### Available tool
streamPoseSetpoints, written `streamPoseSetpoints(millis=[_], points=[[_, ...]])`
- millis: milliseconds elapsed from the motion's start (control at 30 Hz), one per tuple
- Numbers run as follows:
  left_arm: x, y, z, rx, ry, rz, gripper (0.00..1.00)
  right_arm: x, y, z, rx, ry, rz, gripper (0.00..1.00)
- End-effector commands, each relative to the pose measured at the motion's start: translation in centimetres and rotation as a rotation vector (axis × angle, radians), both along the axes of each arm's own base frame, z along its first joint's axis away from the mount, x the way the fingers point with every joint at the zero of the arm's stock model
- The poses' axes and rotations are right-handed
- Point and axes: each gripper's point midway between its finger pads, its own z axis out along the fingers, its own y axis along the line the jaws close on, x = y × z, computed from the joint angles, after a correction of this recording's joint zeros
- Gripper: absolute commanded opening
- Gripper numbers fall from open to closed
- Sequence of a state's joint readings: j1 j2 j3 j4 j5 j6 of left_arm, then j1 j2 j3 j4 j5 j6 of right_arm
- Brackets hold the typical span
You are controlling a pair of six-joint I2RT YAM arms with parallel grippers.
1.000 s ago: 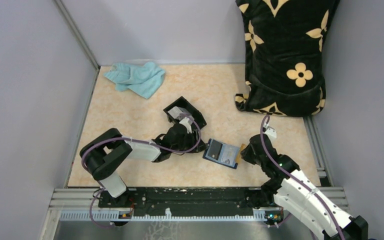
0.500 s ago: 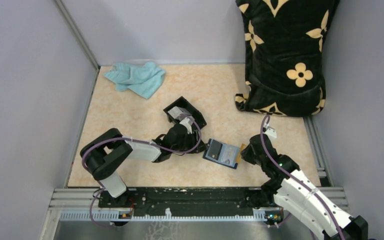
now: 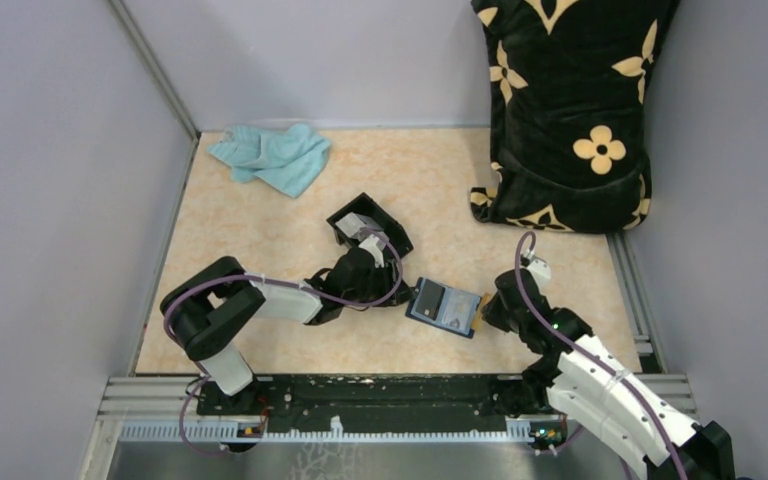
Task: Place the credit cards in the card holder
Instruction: Insert the credit card into the card holder.
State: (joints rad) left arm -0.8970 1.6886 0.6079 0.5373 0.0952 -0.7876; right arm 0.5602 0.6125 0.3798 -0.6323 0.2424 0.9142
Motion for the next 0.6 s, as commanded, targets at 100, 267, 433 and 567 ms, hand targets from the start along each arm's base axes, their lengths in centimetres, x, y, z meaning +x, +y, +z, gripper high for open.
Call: streamPoseSetpoints(millis=[100, 267, 433, 567], points=[[0.4, -0.6, 0.5, -0.002, -0.031, -0.008, 0.48, 1.0, 0.3, 0.4, 0.033, -0.036, -0.023, 0.0], [0.3, -0.4, 0.2, 0.002, -0.027, -0.008, 0.48, 1.1, 1.0, 0.7, 0.079, -0.05, -0.012, 0.0], [0.1, -0.3, -0.2, 0.003, -0.019, -0.008, 0.48, 1.0, 1.3, 0.6, 0.098, -0.048, -0.006, 0.0], [0.0, -0.2, -0.2, 0.002, -0.019, -0.008, 0.47, 1.0, 1.7, 0.6, 0.126, -0.057, 0.001, 0.0]])
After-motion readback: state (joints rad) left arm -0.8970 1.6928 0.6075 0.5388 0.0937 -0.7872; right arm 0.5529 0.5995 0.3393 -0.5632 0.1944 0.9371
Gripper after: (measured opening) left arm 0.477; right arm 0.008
